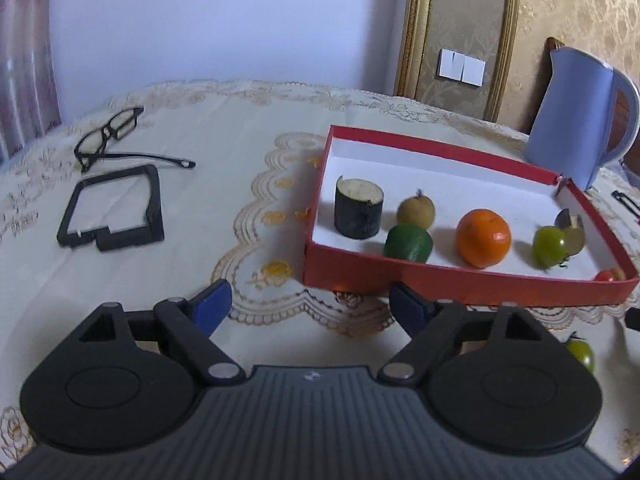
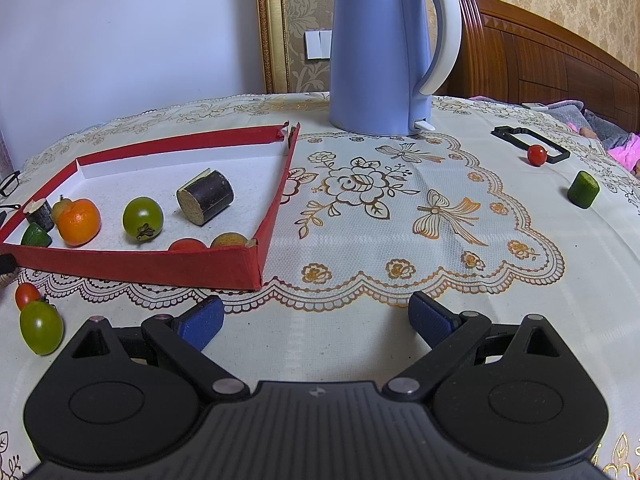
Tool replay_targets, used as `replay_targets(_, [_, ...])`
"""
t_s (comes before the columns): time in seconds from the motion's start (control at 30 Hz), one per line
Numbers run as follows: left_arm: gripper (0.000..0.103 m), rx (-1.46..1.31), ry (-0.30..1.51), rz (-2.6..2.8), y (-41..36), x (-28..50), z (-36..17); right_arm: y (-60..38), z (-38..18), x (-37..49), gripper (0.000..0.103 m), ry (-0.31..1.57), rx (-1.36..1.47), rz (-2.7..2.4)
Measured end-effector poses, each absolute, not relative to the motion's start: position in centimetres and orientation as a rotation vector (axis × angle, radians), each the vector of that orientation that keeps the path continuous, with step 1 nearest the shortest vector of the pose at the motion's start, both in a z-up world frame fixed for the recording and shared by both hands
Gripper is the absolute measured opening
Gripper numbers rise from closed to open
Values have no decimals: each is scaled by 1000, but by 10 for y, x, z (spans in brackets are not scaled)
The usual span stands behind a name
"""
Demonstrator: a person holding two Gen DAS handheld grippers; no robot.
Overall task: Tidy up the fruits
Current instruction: 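Grasp the green tomato with the right gripper and lift it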
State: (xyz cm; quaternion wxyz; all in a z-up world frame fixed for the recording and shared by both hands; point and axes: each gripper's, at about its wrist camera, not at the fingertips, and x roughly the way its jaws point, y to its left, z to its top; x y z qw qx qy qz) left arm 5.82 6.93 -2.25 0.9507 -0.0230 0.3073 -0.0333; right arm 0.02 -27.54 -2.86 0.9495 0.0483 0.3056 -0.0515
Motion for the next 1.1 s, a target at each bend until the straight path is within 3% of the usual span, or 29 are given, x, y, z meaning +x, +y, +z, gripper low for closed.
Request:
replay_targets(0.17, [103, 3, 660, -26, 59, 67, -27, -275, -29, 0, 99, 624, 93, -107])
replay_targets(0.67, [103, 2, 661, -23, 60, 68, -28, -263, -23, -19, 99, 587, 211, 83])
replay_targets(0.87, [103, 2, 661, -22, 60, 68, -28, -215, -21, -32, 99, 522, 47, 159])
replay_targets(1.07, [103, 2, 661, -23, 60, 68, -28, -197, -19, -36, 98, 510, 63, 229])
replay_targets(1.1, [103, 2, 661, -22, 60, 68, -28, -192, -19, -36, 94, 507, 39, 228])
